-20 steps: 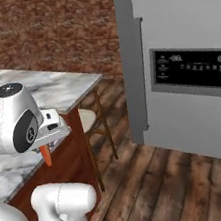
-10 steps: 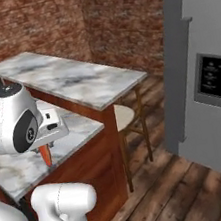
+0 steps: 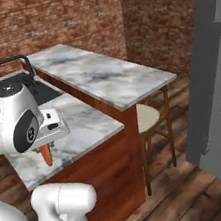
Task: Place the carrots inside the fridge drawer. Close the drawer after placing the vegetables.
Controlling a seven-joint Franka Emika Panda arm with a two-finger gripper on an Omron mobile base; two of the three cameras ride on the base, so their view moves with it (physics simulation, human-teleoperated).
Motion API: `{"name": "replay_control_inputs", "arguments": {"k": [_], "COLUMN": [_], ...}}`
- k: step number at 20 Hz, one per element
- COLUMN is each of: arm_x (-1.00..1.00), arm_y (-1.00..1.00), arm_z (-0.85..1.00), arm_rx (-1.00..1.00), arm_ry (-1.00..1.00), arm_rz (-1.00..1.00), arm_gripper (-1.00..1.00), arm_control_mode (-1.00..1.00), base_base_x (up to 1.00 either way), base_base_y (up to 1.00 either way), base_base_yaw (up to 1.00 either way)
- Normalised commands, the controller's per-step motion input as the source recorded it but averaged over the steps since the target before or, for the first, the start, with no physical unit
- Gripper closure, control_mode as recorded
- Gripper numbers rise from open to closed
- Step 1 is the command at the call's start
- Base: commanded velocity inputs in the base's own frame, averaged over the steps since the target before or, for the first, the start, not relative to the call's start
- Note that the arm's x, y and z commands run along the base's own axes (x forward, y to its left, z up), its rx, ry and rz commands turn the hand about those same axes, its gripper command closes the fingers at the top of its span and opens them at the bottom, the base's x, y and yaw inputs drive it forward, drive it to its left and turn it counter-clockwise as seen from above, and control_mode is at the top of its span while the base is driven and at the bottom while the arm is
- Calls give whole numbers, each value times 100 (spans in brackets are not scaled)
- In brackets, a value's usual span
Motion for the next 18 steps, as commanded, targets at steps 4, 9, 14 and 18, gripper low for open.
{"name": "replay_control_inputs", "arguments": {"k": [4, 9, 14, 18], "arm_x": [0, 0, 0, 0], "arm_y": [0, 0, 0, 0], "arm_z": [0, 0, 0, 0], "arm_rx": [0, 0, 0, 0], "arm_ry": [0, 0, 0, 0], "arm_rz": [0, 0, 0, 0], "arm_gripper": [100, 100, 100, 100], "arm_control_mode": [100, 100, 100, 100], "base_base_x": [-54, -42, 2, 79], "base_base_y": [23, 77, 100, 100], "base_base_yaw": [64, 59, 41, 14]}}
